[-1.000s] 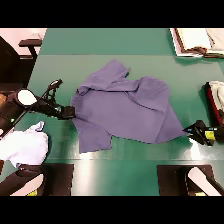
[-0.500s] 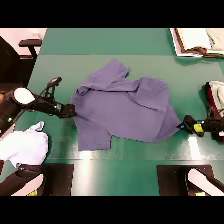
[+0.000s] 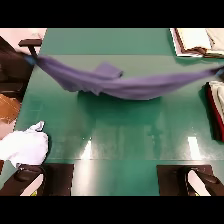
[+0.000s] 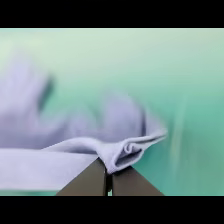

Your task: Fold the shirts.

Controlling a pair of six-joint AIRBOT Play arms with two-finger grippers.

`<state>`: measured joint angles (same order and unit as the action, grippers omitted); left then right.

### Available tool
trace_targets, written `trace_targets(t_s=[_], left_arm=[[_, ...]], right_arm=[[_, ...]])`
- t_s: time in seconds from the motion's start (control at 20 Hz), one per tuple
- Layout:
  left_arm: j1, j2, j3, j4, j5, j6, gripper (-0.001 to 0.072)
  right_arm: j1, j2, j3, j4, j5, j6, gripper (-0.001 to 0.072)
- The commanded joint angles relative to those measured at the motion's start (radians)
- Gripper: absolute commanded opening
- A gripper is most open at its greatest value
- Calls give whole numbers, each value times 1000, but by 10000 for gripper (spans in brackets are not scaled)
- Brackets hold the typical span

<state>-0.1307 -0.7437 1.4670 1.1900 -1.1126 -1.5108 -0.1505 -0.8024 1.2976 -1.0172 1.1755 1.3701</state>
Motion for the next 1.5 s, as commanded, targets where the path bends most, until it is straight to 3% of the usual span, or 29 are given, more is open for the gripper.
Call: trace_targets(t_s=[0.0,0.2,0.4,0.55,0.65,0.75,0.95,1.1,1.45], left_arm=[[0,49,335,31,2,0,23],[0,50,585,31,-1,-34,22],[0,34,620,63,-23,-37,21],[0,-43,577,224,-163,-61,23],[0,-110,467,332,-227,-61,22],[0,-183,327,344,-229,-61,23],[0,-360,39,329,-102,-72,23],[0,-515,-53,340,66,-71,23],[1,-721,58,341,275,-67,22]], right_arm=[[-3,69,299,-33,53,2,18],[-118,93,525,-31,138,3,18],[-259,18,723,-21,253,43,18],[-257,-96,790,-21,331,76,17],[-195,-169,728,-27,363,92,17],[-101,-253,620,-56,392,106,17],[79,-440,386,-224,369,144,18],[126,-605,309,-224,296,145,18],[129,-898,549,-206,233,144,17]])
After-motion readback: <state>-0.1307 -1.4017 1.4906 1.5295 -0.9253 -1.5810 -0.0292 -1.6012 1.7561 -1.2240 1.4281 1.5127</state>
